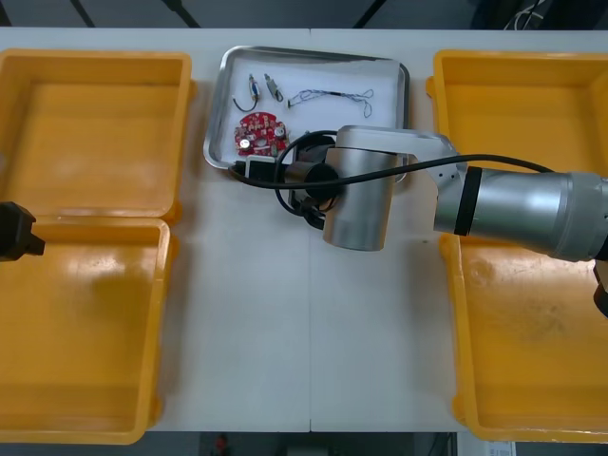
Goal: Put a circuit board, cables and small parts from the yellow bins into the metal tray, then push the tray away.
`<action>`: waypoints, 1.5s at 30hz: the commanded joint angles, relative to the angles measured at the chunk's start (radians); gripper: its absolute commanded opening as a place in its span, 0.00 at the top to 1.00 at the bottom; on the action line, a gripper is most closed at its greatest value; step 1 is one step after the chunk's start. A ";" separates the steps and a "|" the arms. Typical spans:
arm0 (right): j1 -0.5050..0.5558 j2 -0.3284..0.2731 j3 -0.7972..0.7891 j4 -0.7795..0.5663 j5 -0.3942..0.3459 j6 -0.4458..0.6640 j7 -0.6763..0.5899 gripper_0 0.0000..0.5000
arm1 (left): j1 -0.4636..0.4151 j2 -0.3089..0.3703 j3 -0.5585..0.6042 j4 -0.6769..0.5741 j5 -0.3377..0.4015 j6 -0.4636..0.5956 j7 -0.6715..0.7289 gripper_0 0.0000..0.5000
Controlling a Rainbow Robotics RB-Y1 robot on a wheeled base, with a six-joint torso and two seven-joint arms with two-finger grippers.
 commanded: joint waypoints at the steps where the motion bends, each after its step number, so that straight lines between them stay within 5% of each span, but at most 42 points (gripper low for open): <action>1: -0.073 -0.006 0.003 0.032 0.013 -0.058 0.051 1.00 | 0.020 0.053 0.024 -0.018 0.009 -0.010 0.043 0.00; 13: -0.108 0.011 0.003 0.183 0.026 -0.263 0.093 1.00 | 0.020 0.053 0.024 -0.018 0.009 -0.010 0.043 0.00; 29: -0.116 0.034 0.003 0.222 0.026 -0.291 0.096 1.00 | 0.020 0.053 0.024 -0.018 0.009 -0.010 0.043 0.00; 32: -0.116 0.037 0.003 0.222 0.028 -0.291 0.094 0.79 | 0.020 0.053 0.024 -0.018 0.009 -0.010 0.043 0.00; 33: -0.119 0.037 0.003 0.220 0.026 -0.293 0.093 0.54 | 0.020 0.053 0.024 -0.018 0.009 -0.010 0.043 0.00; 35: -0.121 0.037 0.003 0.219 0.026 -0.291 0.090 0.46 | 0.020 0.053 0.024 -0.018 0.009 -0.010 0.043 0.00; 36: -0.124 0.037 0.003 0.219 0.025 -0.293 0.088 0.22 | 0.020 0.053 0.024 -0.018 0.009 -0.010 0.043 0.00; 37: -0.125 0.037 0.003 0.219 0.026 -0.291 0.088 0.09 | 0.020 0.053 0.024 -0.018 0.009 -0.010 0.043 0.00; 40: -0.127 0.037 -0.002 0.217 0.026 -0.285 0.091 0.00 | 0.020 0.053 0.024 -0.018 0.009 -0.010 0.043 0.00; 45: -0.136 0.025 -0.010 0.173 0.025 -0.217 0.096 0.00 | 0.020 0.053 0.024 -0.018 0.009 -0.010 0.043 0.00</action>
